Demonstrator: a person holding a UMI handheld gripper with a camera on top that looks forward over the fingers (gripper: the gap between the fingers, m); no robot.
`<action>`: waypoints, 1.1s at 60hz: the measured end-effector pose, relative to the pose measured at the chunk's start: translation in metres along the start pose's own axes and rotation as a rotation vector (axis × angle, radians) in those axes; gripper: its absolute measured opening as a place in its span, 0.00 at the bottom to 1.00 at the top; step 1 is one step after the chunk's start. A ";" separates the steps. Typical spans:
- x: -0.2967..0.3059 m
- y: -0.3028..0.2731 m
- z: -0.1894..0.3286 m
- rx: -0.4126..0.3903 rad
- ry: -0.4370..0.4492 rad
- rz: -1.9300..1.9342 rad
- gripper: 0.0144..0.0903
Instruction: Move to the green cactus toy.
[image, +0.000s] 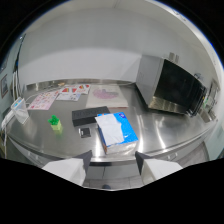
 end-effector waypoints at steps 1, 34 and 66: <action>-0.002 0.000 0.000 0.000 -0.005 -0.002 0.92; -0.180 0.023 0.018 -0.021 -0.258 -0.084 0.92; -0.237 -0.027 0.115 -0.022 -0.216 -0.073 0.92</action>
